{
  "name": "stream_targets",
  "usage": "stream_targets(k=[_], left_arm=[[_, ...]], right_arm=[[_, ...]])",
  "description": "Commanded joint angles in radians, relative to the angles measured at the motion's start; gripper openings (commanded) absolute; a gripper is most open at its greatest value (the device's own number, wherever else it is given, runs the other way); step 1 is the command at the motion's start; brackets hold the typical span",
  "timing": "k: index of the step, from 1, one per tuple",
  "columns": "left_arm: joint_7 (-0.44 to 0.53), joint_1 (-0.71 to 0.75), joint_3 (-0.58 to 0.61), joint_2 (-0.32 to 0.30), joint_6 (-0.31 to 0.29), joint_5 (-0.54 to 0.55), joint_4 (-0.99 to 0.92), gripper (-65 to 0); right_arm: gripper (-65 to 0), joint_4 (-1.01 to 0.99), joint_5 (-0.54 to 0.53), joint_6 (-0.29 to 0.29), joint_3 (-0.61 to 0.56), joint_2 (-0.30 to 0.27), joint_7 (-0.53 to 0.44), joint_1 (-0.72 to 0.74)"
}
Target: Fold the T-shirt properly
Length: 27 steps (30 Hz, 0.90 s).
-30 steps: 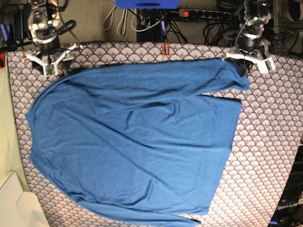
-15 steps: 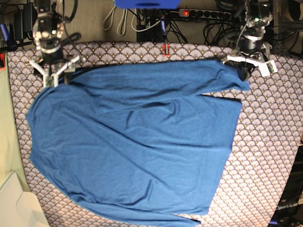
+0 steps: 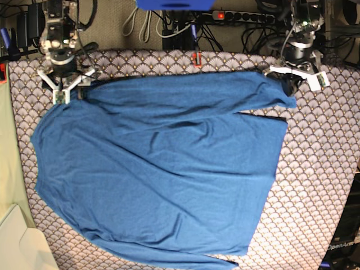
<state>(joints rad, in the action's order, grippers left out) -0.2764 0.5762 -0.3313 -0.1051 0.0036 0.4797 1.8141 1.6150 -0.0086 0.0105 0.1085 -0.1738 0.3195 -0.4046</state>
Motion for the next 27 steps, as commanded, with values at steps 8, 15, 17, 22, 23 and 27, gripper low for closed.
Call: stream_targets(k=[8, 15, 17, 22, 23, 27], left_arm=[[0.024, 0.006, -0.001, -0.006, -0.006, 0.001, 0.020, -64.6], [0.024, 0.006, -0.001, -0.006, -0.006, 0.001, 0.020, -64.6], [0.024, 0.006, -0.001, -0.006, -0.006, 0.001, 0.020, -64.6], [0.024, 0.008, -0.001, -0.006, -0.006, 0.001, 0.022, -64.6], [0.024, 0.008, -0.001, -0.006, -0.006, 0.001, 0.022, -64.6], [0.024, 0.008, -0.001, -0.006, -0.006, 0.001, 0.037, -64.6]], right_arm=[[-28.1, -0.015, 0.003, -0.002, 0.001, 0.003, 0.010, 0.002], [-39.5, -0.012, 0.003, 0.076, 0.006, 0.001, 0.013, 0.002], [-44.8, -0.014, 0.003, 0.142, 0.006, 0.003, 0.017, 0.002], [-64.1, -0.012, 0.003, 0.162, 0.006, 0.003, 0.111, 0.029], [-65.0, -0.012, 0.003, 0.162, 0.007, 0.003, 0.129, 0.039], [-65.0, -0.006, 0.003, 0.162, 0.007, 0.003, 0.145, 0.042]])
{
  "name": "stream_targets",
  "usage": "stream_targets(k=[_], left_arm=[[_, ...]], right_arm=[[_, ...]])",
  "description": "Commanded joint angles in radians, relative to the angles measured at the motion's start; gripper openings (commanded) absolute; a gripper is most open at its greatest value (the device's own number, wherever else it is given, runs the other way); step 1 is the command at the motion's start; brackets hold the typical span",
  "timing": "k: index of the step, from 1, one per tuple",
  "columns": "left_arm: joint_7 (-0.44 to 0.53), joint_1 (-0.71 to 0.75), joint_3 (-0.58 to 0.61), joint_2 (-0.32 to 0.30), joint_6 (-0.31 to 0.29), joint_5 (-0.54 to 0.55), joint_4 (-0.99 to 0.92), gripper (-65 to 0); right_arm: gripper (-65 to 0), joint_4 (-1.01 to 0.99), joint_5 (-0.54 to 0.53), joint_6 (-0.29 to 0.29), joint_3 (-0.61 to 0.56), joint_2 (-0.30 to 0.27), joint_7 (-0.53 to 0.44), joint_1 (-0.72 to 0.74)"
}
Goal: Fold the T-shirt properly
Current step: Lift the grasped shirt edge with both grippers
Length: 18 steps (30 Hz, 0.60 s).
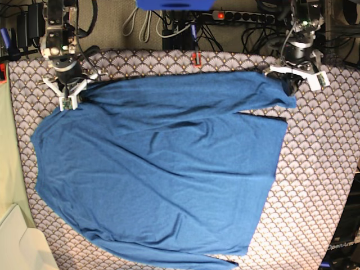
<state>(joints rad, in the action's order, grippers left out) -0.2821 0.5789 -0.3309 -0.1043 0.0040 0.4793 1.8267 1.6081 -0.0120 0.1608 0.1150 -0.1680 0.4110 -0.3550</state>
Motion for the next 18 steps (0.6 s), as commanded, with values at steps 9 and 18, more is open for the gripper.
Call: stream_targets(k=[9, 18], left_arm=[[0.030, 0.000, -0.001, -0.007, -0.006, 0.002, 0.078, -64.6], [0.030, -0.052, -0.003, -0.007, -0.006, 0.002, 0.100, -64.6]], right_arm=[[-65.0, 0.002, 0.007, 0.015, 0.039, -0.003, 0.055, 0.006], [-65.0, 0.002, 0.007, 0.016, 0.067, -0.009, 0.056, 0.027]])
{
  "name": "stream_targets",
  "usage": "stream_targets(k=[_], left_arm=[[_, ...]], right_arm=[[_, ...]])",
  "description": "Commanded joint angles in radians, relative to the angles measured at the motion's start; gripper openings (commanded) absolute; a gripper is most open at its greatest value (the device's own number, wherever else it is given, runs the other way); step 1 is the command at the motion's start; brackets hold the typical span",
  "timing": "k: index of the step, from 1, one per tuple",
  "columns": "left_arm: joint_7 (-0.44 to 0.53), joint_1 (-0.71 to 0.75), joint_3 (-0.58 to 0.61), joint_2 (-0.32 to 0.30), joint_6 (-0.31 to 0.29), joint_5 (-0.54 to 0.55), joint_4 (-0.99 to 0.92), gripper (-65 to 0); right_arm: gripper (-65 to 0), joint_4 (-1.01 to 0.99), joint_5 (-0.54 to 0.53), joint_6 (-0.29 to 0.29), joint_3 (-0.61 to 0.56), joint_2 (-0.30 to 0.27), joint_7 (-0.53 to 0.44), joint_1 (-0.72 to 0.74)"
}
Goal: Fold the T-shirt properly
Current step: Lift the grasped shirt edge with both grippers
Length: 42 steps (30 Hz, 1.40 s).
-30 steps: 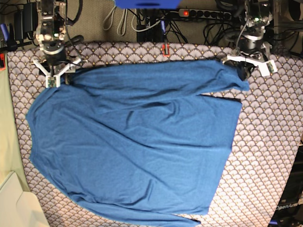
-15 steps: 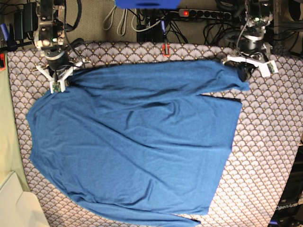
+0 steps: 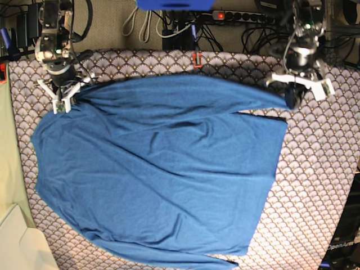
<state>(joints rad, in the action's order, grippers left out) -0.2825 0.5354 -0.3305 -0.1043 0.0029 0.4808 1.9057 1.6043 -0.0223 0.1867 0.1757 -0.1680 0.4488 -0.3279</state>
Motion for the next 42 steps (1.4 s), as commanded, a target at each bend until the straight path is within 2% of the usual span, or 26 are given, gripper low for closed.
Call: stream_targets(k=[1, 8, 12, 15, 32, 42], left_arm=[[0.030, -0.025, -0.003, -0.007, -0.005, 0.000, 0.021, -64.6], [0.025, -0.102, -0.003, -0.007, -0.004, 0.000, 0.018, -64.6], [-0.076, -0.146, -0.005, -0.007, -0.004, 0.000, 0.013, -64.6], [-0.110, -0.174, -0.005, -0.007, -0.004, 0.000, 0.013, -64.6], [-0.114, -0.245, -0.052, -0.005, -0.004, 0.000, -0.008, -64.6], [-0.114, -0.223, -0.043, 0.001, -0.004, 0.002, -0.008, -64.6]], right_arm=[[-65.0, 0.006, 0.017, -0.010, 0.006, -0.009, 0.018, 0.000], [-65.0, 0.098, 0.017, -0.010, 0.005, -0.008, 0.020, -0.009], [-65.0, 0.120, 0.017, -0.010, 0.003, -0.009, 0.020, -0.001], [-65.0, 0.120, 0.017, -0.010, 0.003, -0.009, 0.020, 0.002], [-65.0, 0.116, 0.022, -0.008, 0.003, -0.034, 0.021, 0.109], [-65.0, 0.124, 0.022, -0.008, 0.003, -0.037, 0.021, 0.051]])
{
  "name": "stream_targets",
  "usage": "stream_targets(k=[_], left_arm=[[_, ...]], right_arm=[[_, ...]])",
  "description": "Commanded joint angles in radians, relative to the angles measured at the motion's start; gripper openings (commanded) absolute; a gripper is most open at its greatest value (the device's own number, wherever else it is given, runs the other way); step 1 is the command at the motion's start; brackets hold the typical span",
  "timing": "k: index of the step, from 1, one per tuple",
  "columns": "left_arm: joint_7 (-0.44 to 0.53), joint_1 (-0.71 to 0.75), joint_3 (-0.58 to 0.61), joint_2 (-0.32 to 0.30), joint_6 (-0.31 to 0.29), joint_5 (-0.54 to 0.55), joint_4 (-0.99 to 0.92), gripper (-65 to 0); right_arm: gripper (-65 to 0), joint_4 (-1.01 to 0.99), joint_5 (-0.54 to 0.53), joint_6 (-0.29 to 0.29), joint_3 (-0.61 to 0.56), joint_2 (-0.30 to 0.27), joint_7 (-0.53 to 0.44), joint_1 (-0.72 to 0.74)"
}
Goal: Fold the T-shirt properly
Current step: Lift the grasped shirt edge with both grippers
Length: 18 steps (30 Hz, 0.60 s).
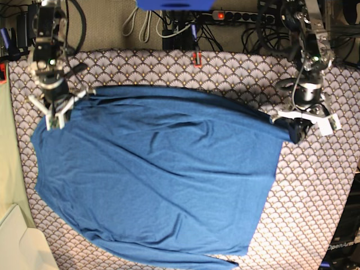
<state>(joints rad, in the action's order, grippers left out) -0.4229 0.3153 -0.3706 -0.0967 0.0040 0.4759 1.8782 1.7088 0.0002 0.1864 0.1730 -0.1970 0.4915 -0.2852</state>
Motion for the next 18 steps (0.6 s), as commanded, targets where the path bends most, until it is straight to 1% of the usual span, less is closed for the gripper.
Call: stream_targets(k=[1, 3, 5, 7, 9, 11, 13, 16, 18], left_arm=[[0.026, -0.002, -0.003, -0.007, -0.005, 0.007, 0.019, -64.6], [0.026, -0.002, -0.003, -0.007, -0.005, 0.007, 0.019, -64.6], [0.026, -0.002, -0.005, -0.007, -0.005, 0.007, 0.019, -64.6], [0.026, -0.002, -0.005, -0.007, -0.005, 0.007, 0.019, -64.6], [0.026, -0.002, -0.003, -0.007, -0.005, 0.007, 0.019, -64.6], [0.026, -0.002, -0.003, -0.007, -0.005, 0.007, 0.019, -64.6], [0.026, 0.000, -0.003, -0.007, -0.005, 0.007, 0.019, -64.6], [0.026, 0.008, -0.003, -0.007, -0.005, 0.007, 0.019, -64.6], [0.026, 0.009, -0.003, -0.007, -0.005, 0.007, 0.019, -64.6]], right_arm=[[-65.0, 0.020, -0.001, -0.008, 0.006, -0.006, -0.021, -0.001], [-65.0, 0.020, -0.001, -0.008, 0.007, 0.009, -0.021, -0.015], [-65.0, 0.021, -0.001, -0.008, 0.007, 0.012, -0.021, -0.022], [-62.3, 0.024, -0.001, -0.008, 0.007, 0.012, -0.021, -0.035], [-57.9, 0.040, 0.001, -0.008, 0.007, 0.015, -0.021, -0.041], [-51.5, 0.058, 0.001, -0.008, 0.007, 0.015, -0.021, -0.055], [-43.4, 0.084, 0.001, -0.008, 0.007, 0.017, -0.021, -0.062], [-33.1, 0.098, 0.001, -0.008, 0.006, 0.018, -0.021, -0.069], [-28.5, 0.101, 0.001, -0.008, 0.006, 0.018, -0.021, -0.067]])
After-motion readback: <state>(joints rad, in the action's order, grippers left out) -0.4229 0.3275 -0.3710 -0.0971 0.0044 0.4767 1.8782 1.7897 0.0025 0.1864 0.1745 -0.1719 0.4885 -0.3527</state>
